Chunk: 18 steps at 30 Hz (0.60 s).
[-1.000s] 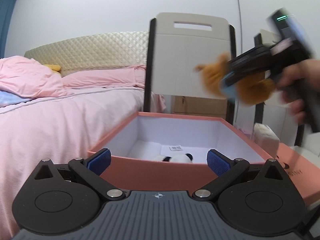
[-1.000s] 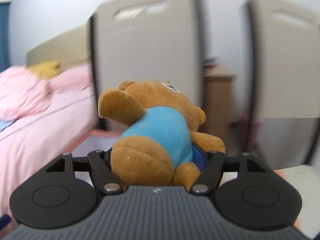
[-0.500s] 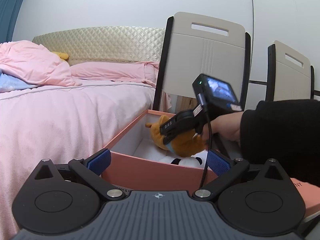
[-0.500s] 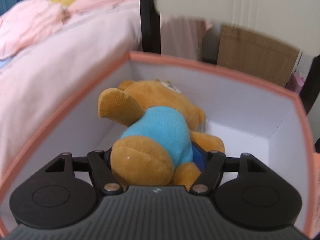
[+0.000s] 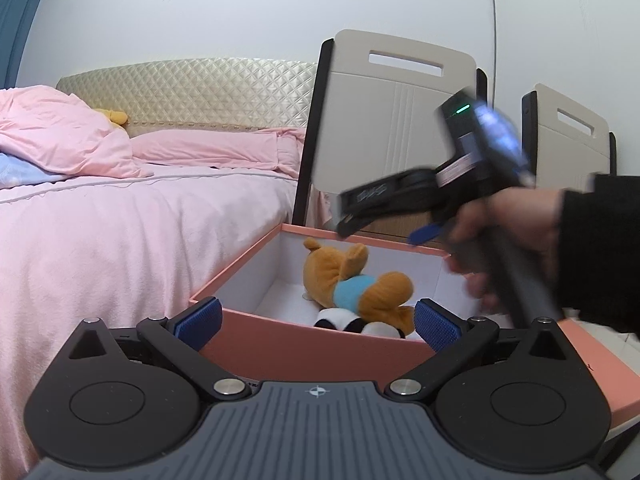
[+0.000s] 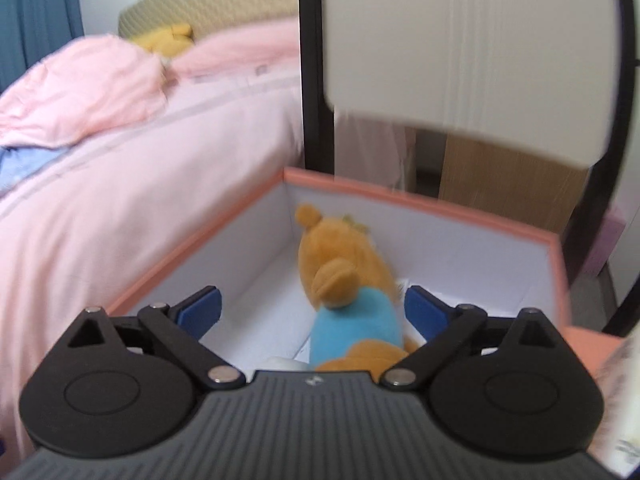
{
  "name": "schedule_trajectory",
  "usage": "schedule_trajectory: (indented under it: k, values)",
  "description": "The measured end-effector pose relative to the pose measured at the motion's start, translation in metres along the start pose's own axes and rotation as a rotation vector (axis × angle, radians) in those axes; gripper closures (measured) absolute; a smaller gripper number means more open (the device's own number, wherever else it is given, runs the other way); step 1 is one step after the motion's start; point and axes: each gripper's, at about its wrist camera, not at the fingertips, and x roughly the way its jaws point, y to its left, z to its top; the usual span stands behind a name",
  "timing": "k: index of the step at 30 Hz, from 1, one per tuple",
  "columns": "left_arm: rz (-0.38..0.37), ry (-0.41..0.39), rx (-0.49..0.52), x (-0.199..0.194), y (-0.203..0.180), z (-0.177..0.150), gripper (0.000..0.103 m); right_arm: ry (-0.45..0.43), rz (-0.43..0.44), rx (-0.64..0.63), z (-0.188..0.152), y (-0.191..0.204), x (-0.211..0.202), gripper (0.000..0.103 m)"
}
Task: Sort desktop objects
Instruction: 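Carry the bear plush over the pink box and release it inside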
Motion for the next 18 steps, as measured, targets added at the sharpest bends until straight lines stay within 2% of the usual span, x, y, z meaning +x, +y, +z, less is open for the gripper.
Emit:
schedule_trajectory:
  k: [4, 8, 13, 18]
  values:
    - [-0.010, -0.012, 0.014, -0.003, -0.006, -0.001, 0.000, -0.110, -0.036, 0.000, -0.013, -0.010, -0.057, 0.003]
    - [-0.018, -0.024, 0.034, -0.005, -0.013, -0.004, 0.000, -0.199, -0.081, 0.027, -0.040, -0.026, -0.108, 0.000]
    - [-0.029, -0.033, 0.055, -0.007, -0.019, -0.008, 0.000, -0.289, -0.145, 0.061, -0.090, -0.045, -0.158, 0.000]
    - [-0.029, -0.040, 0.069, -0.009, -0.023, -0.010, 0.000, -0.360, -0.230, 0.064, -0.146, -0.056, -0.189, 0.000]
